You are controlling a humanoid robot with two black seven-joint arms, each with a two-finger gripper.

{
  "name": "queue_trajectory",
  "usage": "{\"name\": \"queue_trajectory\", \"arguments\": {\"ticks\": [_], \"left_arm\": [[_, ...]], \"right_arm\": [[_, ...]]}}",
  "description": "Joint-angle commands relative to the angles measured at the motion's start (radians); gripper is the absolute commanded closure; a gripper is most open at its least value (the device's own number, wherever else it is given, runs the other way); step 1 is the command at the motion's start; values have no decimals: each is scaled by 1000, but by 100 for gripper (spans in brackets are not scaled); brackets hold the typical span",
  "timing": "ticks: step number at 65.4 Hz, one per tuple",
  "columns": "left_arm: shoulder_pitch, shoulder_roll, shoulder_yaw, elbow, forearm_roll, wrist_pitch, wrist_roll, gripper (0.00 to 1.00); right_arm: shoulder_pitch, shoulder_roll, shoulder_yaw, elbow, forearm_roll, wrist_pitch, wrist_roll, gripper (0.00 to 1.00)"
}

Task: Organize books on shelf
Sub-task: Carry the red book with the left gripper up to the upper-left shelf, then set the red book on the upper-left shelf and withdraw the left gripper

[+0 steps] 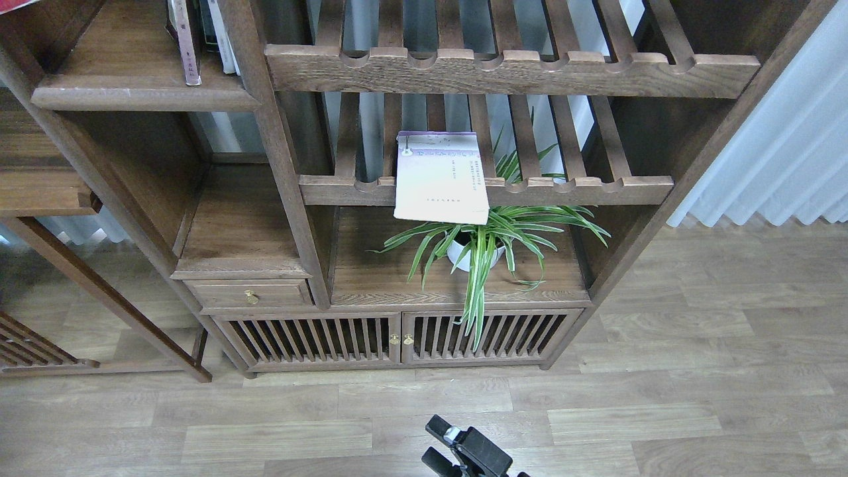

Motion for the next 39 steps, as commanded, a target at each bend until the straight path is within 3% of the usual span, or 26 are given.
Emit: {"name": "queue_trajectory", "arguments": {"ticks": [1, 13, 31, 38, 39], "left_arm": [[-158, -56, 127, 79, 23, 0, 4, 98], [-255, -88, 212, 158, 71, 0, 2, 98], [-318, -169, 222, 164, 217, 0, 1, 98], [-361, -249, 222, 202, 255, 0, -8, 97], [-378, -280, 222, 248, 287, 0, -19, 97]], "right_arm": [[5, 3, 5, 0, 0, 0, 0, 2], [25, 4, 5, -3, 1, 0, 0, 2], [114, 4, 5, -6, 4, 0, 47, 2], [152, 4, 11, -6, 6, 0, 102, 2], [169, 4, 21, -6, 6, 0, 136, 2]]}}
